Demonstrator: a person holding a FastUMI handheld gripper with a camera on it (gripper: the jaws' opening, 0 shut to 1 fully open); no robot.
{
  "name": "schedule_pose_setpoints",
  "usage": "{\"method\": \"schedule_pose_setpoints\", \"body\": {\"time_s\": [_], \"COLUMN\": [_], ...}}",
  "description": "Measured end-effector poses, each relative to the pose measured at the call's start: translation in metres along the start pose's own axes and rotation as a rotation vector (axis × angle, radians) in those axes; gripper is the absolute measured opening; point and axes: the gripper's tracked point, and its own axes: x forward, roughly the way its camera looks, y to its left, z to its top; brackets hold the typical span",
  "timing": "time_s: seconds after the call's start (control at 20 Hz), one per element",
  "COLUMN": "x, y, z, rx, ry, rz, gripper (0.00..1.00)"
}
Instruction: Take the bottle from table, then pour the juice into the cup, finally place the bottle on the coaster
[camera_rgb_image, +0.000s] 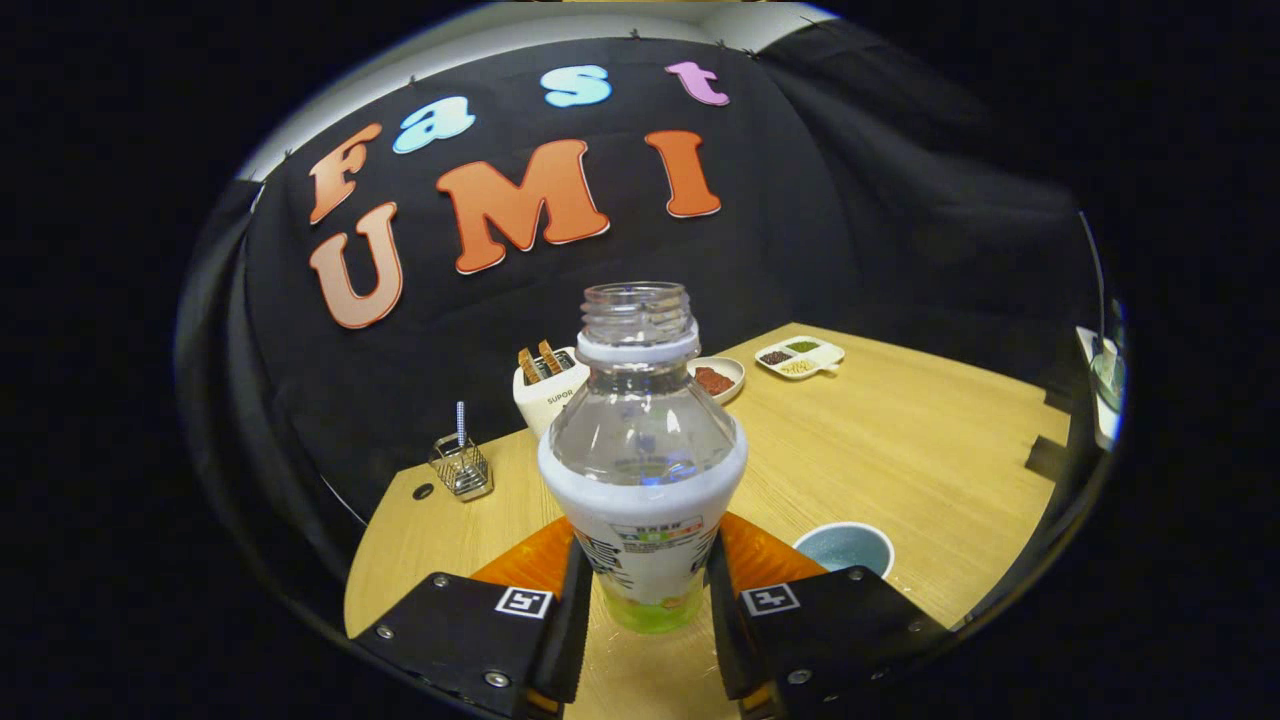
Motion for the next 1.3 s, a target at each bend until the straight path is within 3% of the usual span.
{"method": "schedule_pose_setpoints", "body": {"time_s": [0.4,0.85,1.1,1.3], "x": [0.035,0.079,0.085,0.083], "y": [0.001,0.012,0.014,0.01], "z": [-0.01,-0.03,-0.058,-0.055], "rx": [-0.155,-0.22,-0.151,-0.138], "ry": [-0.056,-0.047,0.01,-0.009], "rz": [-0.077,-0.093,-0.076,-0.082], "gripper": [0.57,0.59,0.59,0.62]}}
